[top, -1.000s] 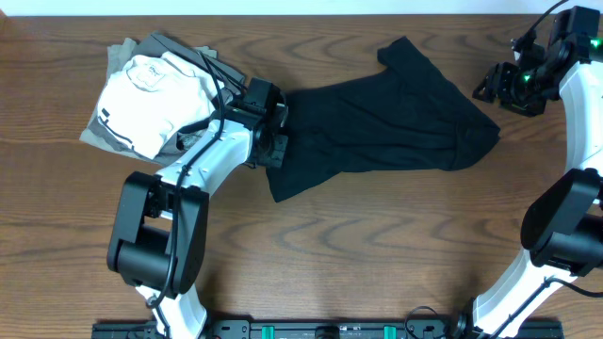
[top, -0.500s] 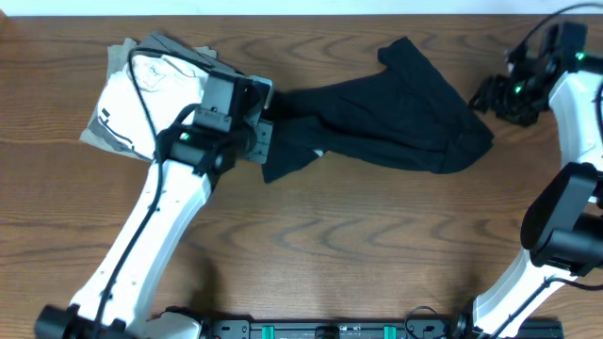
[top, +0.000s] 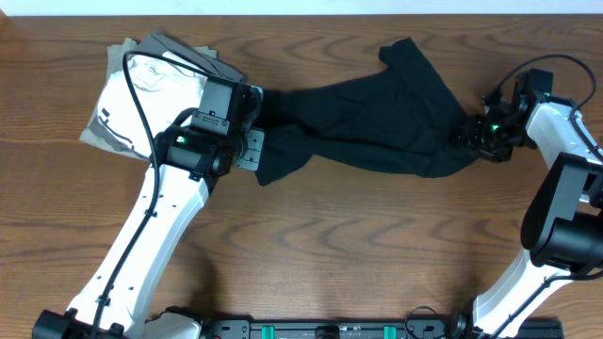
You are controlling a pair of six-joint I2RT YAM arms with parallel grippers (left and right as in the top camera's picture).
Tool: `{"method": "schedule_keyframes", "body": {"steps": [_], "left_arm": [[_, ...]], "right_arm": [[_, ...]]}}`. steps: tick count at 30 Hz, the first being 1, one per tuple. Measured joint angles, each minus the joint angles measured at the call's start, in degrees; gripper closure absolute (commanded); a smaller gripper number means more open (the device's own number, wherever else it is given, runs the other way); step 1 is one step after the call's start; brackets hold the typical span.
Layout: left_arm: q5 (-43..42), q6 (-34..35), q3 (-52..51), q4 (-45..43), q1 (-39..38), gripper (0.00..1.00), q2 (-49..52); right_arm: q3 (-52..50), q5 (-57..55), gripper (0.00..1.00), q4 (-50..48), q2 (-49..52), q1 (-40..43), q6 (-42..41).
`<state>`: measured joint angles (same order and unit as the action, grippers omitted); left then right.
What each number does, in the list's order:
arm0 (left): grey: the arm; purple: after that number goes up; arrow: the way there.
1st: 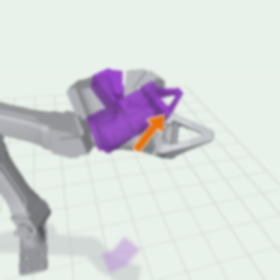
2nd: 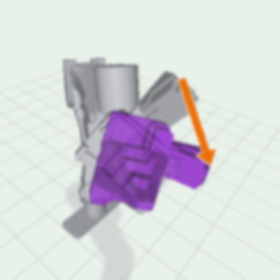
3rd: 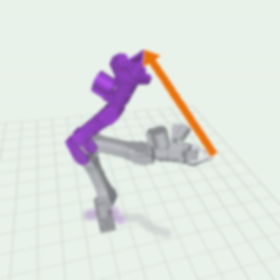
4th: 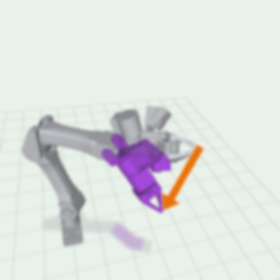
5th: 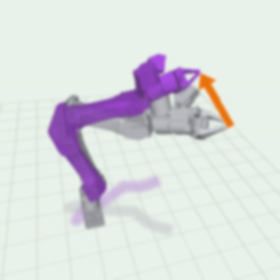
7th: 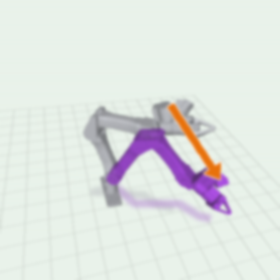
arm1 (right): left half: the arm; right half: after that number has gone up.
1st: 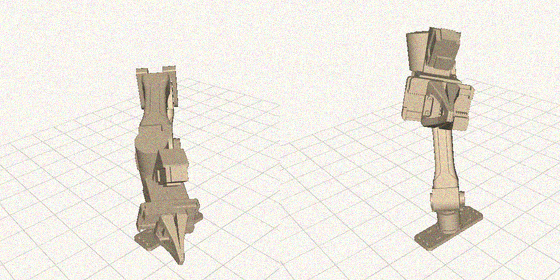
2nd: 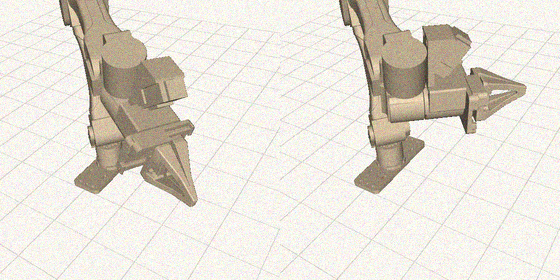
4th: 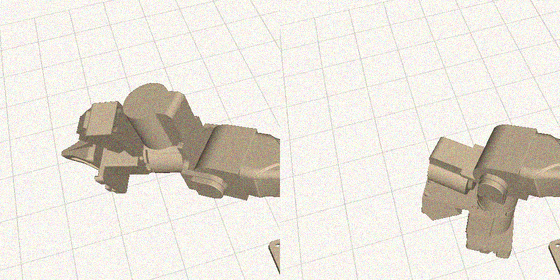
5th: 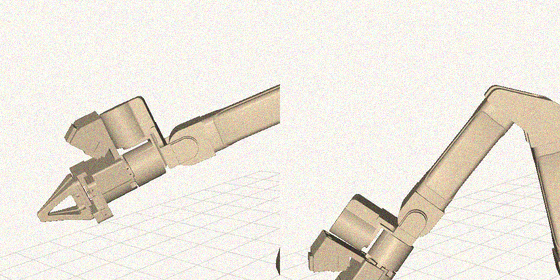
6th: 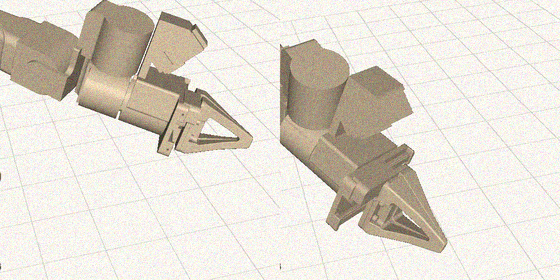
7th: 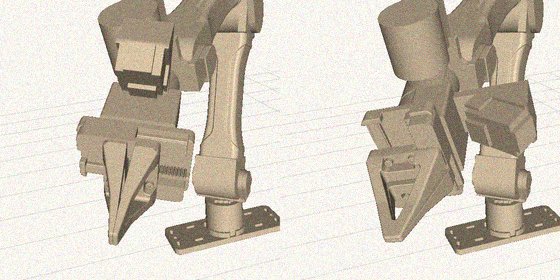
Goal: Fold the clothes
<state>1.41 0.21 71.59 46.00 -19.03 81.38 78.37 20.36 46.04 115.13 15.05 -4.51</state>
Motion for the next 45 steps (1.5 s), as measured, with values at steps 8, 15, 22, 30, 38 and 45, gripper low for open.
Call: {"method": "schedule_keyframes", "body": {"steps": [8,15,22,30,38,45], "left_arm": [[9.8,7.2,0.0,2.7,0.0,0.94,-0.2],[13.2,10.9,0.0,2.7,0.0,0.94,-0.2],[14.7,12.5,0.0,2.9,1.3,0.94,-0.2],[15.3,13.1,0.0,2.9,1.6,0.94,-0.2],[15.3,13.1,0.0,2.8,1.6,0.94,-0.2],[15.3,13.1,0.0,2.8,1.6,0.94,-0.2]], "right_arm": [[-0.2,7.5,0.5,1.6,0.0,-1.0,1.3],[-0.3,12.2,0.49,6.0,0.0,-5.6,3.7],[-0.3,9.4,0.51,7.5,0.0,-11.6,2.8],[-0.7,2.8,0.56,6.8,0.0,-13.4,0.1],[-4.0,4.9,0.68,3.3,0.0,-14.3,2.1],[-4.3,11.2,0.92,2.7,0.0,-16.1,8.9]]}}
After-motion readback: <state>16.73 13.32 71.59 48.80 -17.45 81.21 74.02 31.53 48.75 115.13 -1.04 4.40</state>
